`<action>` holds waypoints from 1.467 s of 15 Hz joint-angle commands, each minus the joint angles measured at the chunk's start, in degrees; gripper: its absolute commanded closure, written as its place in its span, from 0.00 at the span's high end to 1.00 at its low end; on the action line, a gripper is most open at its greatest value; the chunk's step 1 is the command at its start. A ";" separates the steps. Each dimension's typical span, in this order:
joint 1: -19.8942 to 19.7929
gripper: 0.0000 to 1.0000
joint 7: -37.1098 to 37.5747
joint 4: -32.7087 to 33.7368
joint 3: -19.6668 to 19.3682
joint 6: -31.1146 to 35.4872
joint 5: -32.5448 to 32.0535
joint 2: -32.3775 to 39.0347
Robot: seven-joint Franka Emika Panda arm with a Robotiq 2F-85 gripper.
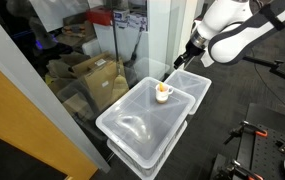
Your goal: Remove the marker from the mug and put it on the storage box
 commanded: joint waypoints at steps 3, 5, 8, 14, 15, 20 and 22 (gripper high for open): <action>1.60 1.00 3.74 3.61 -1.07 1.90 -0.82 6.83; 2.23 1.00 5.16 4.60 -1.72 1.90 -0.86 8.74; 4.68 1.00 4.18 6.21 -3.82 1.34 2.60 11.60; 4.63 1.00 1.70 6.05 -3.33 0.00 6.09 12.61; 4.65 1.00 1.71 6.11 -3.32 0.00 6.17 12.69; 4.73 1.00 1.82 6.67 -3.37 -0.45 6.26 13.10; 5.14 1.00 2.26 8.10 -3.90 -0.54 6.12 14.78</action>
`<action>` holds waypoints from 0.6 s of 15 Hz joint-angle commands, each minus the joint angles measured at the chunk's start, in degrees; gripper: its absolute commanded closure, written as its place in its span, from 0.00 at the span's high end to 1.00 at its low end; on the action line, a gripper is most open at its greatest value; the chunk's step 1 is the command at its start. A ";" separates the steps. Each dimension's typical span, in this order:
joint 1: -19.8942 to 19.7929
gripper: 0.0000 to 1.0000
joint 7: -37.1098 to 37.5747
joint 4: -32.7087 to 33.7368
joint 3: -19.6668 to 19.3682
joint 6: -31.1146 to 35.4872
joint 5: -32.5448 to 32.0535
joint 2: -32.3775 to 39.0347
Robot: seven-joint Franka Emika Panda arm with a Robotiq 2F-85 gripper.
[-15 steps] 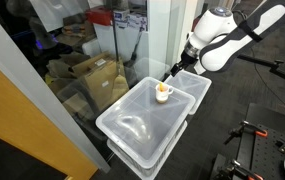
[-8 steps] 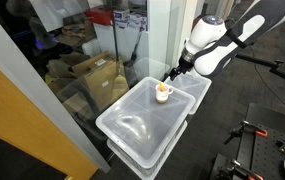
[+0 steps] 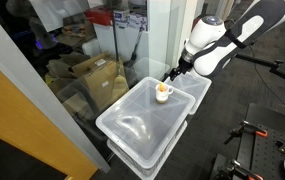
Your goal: Remove the marker from the mug and put it on the storage box
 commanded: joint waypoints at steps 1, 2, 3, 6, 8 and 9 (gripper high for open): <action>1.37 1.00 -0.86 2.53 -1.34 -0.97 1.27 2.50; 1.09 1.00 -1.10 3.21 -1.06 -0.97 1.50 3.27; 1.09 1.00 -1.07 3.95 -1.18 -0.73 1.50 4.21; 1.50 1.00 -0.95 7.05 -1.65 -0.99 1.24 7.55; 1.44 1.00 -1.13 8.90 -1.45 -0.75 1.32 9.52; 1.69 1.00 -0.96 9.92 -1.67 -0.64 1.26 10.62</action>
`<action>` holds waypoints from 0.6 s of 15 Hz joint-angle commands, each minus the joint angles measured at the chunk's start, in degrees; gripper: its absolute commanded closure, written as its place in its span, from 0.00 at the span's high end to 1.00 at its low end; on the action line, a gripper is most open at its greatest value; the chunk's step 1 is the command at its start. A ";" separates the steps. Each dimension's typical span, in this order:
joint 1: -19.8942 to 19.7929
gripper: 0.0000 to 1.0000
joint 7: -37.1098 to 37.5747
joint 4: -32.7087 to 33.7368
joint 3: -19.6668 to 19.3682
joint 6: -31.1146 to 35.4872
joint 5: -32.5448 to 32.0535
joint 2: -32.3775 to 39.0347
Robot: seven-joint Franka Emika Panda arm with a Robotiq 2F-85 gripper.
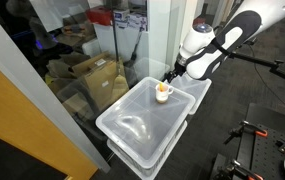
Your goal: Remove the marker from the mug and put it on the storage box
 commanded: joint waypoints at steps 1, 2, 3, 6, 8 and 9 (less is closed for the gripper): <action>1.66 1.00 -0.88 5.06 -1.24 -0.84 1.17 4.49; 2.03 1.00 -0.65 6.19 -1.49 -0.74 1.13 5.64; 2.19 1.00 -0.68 7.15 -1.53 -0.89 1.13 6.55; 2.37 0.97 -0.63 10.02 -1.20 -1.15 1.50 9.28; 2.28 0.90 -0.59 11.64 -0.88 -1.34 1.93 10.74; 2.64 0.87 -0.18 12.39 -1.13 -1.22 2.20 11.48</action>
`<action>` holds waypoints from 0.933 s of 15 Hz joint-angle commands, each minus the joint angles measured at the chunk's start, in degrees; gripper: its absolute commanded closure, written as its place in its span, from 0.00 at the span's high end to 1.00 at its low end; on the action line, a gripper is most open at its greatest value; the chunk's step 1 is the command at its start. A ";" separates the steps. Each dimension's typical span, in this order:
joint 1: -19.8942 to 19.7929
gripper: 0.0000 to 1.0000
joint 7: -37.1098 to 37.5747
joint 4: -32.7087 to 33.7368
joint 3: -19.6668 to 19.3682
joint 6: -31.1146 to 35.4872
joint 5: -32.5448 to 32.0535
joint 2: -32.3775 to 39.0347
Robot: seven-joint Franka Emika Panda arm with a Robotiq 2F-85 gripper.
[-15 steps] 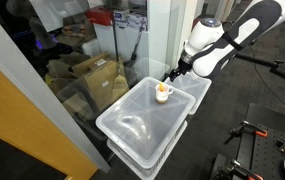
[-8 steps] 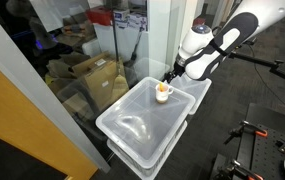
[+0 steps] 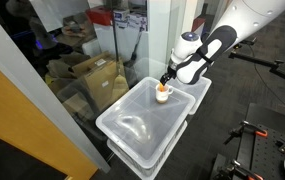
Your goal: Remove the marker from the mug and put it on the storage box
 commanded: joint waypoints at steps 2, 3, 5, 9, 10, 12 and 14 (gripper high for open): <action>1.70 0.84 0.35 4.91 -1.17 -1.05 2.30 3.79; 1.74 0.82 0.37 5.70 -1.08 -1.15 2.55 4.40; 2.23 0.78 0.80 6.99 -1.28 -0.99 3.17 5.59; 2.53 0.75 1.00 9.41 -1.04 -1.34 4.41 7.65; 2.71 0.75 1.17 9.94 -1.23 -1.34 4.62 8.21; 2.67 0.72 1.33 10.97 -1.18 -1.74 5.18 9.13; 2.65 0.69 1.50 11.57 -1.19 -1.79 5.81 9.88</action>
